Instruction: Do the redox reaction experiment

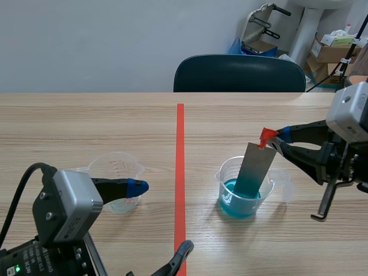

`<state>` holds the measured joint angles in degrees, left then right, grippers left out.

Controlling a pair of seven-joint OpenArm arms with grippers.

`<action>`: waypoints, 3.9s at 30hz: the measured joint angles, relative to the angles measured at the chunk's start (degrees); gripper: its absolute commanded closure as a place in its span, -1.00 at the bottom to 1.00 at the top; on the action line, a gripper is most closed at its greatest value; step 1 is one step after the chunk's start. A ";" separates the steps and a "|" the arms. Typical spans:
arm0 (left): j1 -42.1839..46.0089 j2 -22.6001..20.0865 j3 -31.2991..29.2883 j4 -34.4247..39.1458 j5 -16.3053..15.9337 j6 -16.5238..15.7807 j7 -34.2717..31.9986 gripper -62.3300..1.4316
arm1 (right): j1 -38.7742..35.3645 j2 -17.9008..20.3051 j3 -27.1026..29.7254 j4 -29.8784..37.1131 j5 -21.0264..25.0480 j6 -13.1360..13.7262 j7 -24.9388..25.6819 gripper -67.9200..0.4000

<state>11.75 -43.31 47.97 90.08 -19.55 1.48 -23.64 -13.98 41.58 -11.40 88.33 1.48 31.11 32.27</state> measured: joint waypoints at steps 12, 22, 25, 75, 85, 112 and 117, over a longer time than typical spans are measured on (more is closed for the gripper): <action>0.00 0.00 0.00 0.00 0.00 0.00 0.00 -1.00 | 0.00 0.00 0.00 0.00 0.00 0.13 0.00 0.96; 0.00 0.00 0.00 0.00 0.00 0.00 0.00 -1.00 | 0.00 0.00 0.00 0.00 0.00 0.15 0.02 0.96; 0.00 0.00 0.00 0.00 0.00 0.00 0.00 -1.00 | 0.00 0.00 0.00 0.07 0.00 0.15 0.02 0.96; 0.00 0.00 0.00 0.00 0.02 0.00 0.22 -1.00 | -6.05 0.02 16.59 26.27 21.51 11.26 -30.64 0.96; 0.00 0.11 0.00 0.00 0.04 0.00 0.22 -1.00 | -6.03 0.02 19.32 30.84 29.14 11.26 -38.53 0.96; 0.00 0.15 0.00 0.00 0.48 0.02 0.22 -1.00 | -6.03 0.02 22.21 33.83 33.31 11.26 -44.94 0.96; 0.00 0.15 0.00 0.00 0.48 0.02 0.22 -1.00 | -6.03 0.02 22.21 33.83 33.29 11.26 -45.46 0.96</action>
<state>11.75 -43.16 47.97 90.08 -19.07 1.50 -23.42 -20.01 41.60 10.81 122.17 34.76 42.37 -13.19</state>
